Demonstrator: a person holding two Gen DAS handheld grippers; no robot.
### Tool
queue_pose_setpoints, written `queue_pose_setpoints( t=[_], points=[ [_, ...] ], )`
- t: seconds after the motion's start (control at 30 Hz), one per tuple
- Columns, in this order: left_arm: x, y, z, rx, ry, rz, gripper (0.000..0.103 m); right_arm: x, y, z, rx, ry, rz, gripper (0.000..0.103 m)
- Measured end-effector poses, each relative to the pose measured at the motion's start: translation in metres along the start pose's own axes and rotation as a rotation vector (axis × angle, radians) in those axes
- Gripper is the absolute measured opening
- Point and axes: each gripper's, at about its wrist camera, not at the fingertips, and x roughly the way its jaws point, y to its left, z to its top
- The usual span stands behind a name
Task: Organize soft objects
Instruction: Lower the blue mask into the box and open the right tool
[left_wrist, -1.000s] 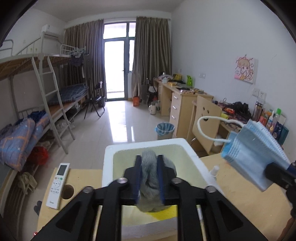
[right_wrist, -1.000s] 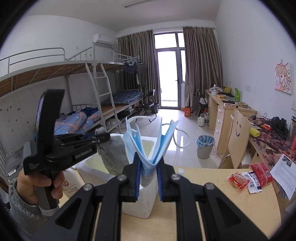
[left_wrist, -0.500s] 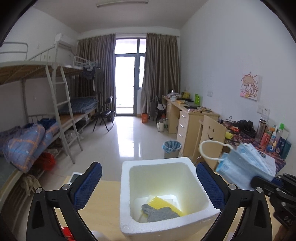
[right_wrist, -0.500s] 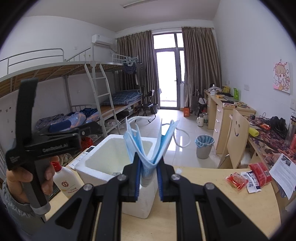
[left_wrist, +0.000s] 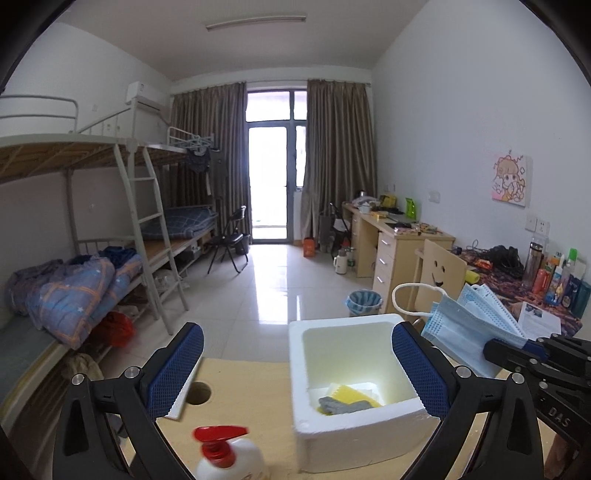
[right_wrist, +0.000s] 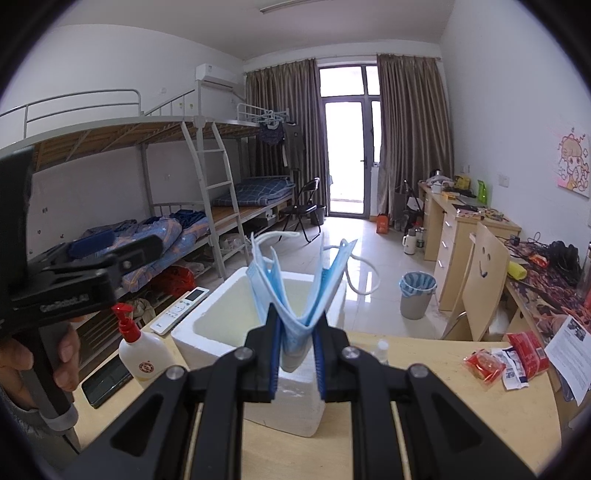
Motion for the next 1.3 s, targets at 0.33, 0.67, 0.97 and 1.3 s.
queue_pose_setpoints(
  t=[0.33,0.67,0.97,1.3],
  points=[
    [-0.019,0.026,-0.006,-0.014,-0.022,0.064,0.102,0.018,0.019,0.004,-0.011,0.024,0.019,0.019],
    [-0.014,0.040,-0.009,-0.027,-0.009,0.099,0.102,0.036,0.030,0.005,-0.020,0.044,0.042,0.019],
    [-0.004,0.045,-0.014,-0.040,0.024,0.114,0.102,0.055,0.028,0.002,-0.018,0.065,0.056,0.019],
    [-0.004,0.052,-0.011,-0.051,0.028,0.119,0.102,0.068,0.028,0.001,-0.021,0.105,0.041,0.019]
  ],
)
